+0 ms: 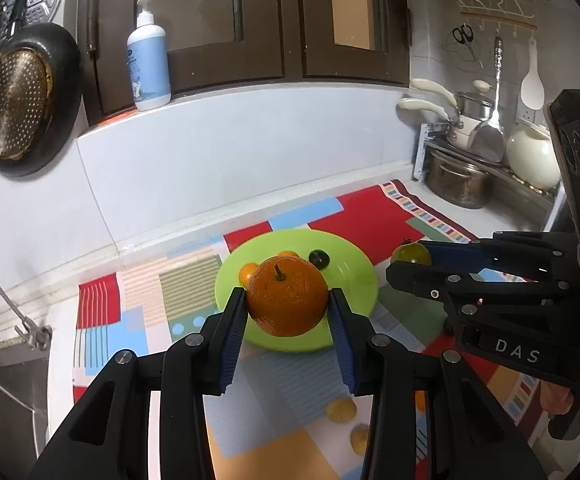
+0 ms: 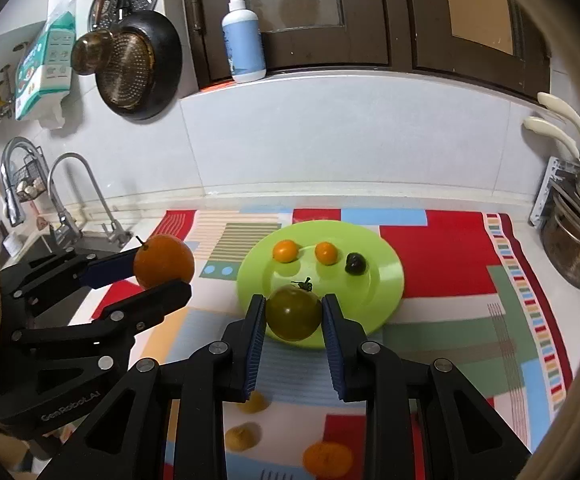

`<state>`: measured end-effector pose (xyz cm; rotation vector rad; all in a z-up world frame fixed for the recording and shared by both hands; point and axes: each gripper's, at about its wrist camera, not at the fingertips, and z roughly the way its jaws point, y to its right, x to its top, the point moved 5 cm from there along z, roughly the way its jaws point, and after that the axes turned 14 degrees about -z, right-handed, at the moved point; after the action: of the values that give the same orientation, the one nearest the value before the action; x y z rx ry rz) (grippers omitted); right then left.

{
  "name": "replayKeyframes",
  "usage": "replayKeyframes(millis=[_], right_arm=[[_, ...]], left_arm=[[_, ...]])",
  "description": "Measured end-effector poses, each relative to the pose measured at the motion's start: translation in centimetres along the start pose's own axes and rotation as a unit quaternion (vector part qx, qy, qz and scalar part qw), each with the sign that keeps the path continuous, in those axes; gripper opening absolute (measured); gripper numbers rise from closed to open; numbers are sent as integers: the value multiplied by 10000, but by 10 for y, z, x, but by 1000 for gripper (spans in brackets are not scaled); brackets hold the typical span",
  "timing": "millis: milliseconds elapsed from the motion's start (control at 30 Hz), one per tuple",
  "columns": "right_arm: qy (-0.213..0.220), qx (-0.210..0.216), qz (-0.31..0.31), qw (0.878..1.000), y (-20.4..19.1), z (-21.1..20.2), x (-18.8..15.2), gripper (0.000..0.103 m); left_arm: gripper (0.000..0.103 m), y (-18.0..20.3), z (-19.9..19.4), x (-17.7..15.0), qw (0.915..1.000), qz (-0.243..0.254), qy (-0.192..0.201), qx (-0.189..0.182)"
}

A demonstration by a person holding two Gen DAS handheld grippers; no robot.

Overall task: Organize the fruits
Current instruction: 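Carry the orange with the left tool while the right tool carries the green fruit to the plate, then open the left tool over the plate while the right tool releases its fruit there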

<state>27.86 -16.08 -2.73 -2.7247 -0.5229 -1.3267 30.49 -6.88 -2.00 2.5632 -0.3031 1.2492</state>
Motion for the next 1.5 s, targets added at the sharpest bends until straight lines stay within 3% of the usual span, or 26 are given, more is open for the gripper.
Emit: replayKeyframes(millis=[167,500,1033,1500], right_arm=[[98,-34,-66,9999,14,15,16,29],[-107,79,-81,9999,34,59,32,29],[-793,243,202,9964,56,130,20,29],[-1140,284,299,9926,59,160,12,30]], left_arm=[[40,0,18,13,10000,-13,-14,30],[40,-7,69,21,9994,-9,-341,52],[40,-23,142,11,9957,-143,-911,74],[41,-33,167,1,9924,-257,-1198,76]])
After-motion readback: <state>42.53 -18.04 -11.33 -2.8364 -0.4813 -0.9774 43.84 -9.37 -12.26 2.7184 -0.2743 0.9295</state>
